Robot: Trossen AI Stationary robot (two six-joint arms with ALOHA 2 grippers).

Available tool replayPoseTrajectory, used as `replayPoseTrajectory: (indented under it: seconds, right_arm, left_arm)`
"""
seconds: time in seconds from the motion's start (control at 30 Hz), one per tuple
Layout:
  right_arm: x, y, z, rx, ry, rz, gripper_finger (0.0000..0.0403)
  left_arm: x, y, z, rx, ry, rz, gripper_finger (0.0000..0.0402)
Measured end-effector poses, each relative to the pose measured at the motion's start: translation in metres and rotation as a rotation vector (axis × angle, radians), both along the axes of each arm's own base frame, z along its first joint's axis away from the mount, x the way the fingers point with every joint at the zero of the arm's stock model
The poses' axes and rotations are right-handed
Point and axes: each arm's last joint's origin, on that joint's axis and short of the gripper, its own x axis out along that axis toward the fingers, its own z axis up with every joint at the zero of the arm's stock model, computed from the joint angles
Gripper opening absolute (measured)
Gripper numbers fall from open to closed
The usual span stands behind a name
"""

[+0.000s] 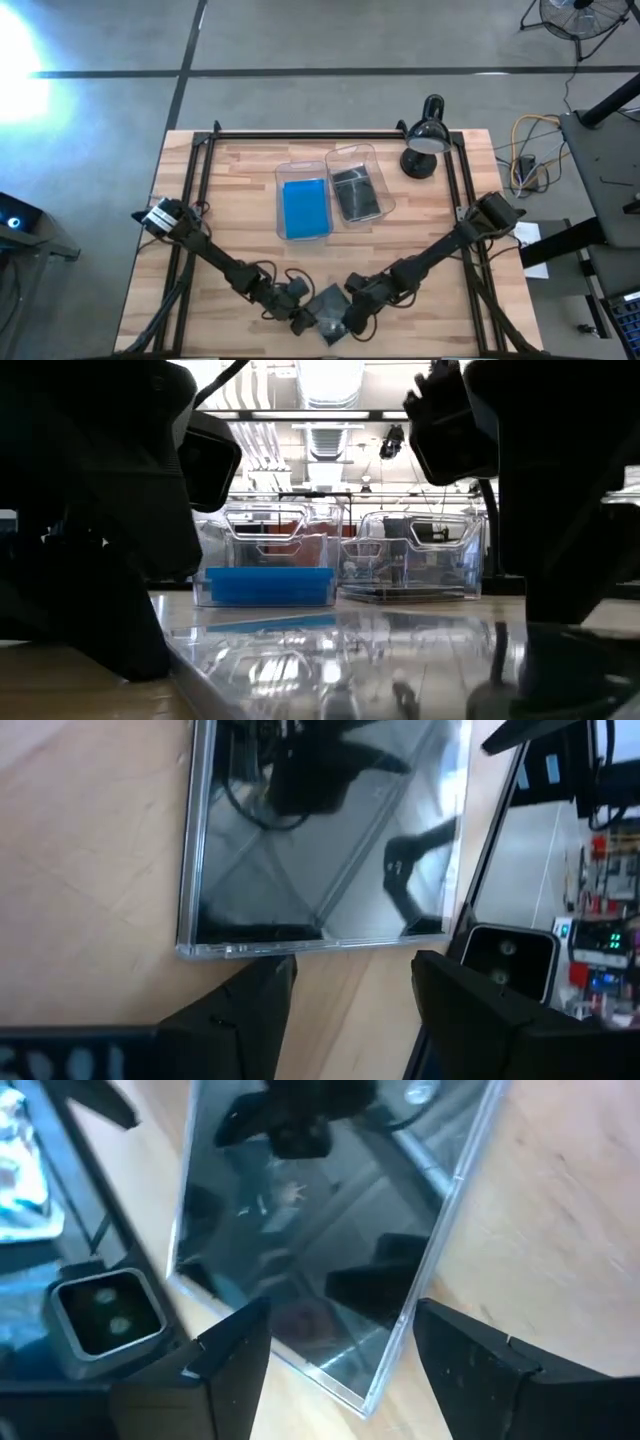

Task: Pick & place jewel cases by type
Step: Put the black CD case into the right transparent bin

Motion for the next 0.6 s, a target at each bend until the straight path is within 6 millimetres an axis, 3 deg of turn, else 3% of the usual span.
replayPoseTrajectory:
  seconds: [0.13,0.33,0.5,0.6]
  right_arm:
    - [0.001,-0.002,0.019,0.016,-0.051,0.029,0.0233]
    - [0.01,-0.007,0.063,0.03,-0.276,0.035,0.023]
    - [0.016,-0.009,0.071,0.022,-0.335,0.035,0.023]
    - [0.019,-0.009,0.063,0.014,-0.314,0.037,0.023]
  left_arm:
    - [-0.004,-0.001,-0.003,0.011,0.018,-0.046,0.0193]
    - [-0.006,-0.003,-0.004,0.03,0.019,-0.063,0.0193]
    - [-0.006,-0.003,-0.004,0.046,0.011,-0.065,0.0193]
    - [-0.006,-0.003,-0.004,0.049,0.009,-0.065,0.0193]
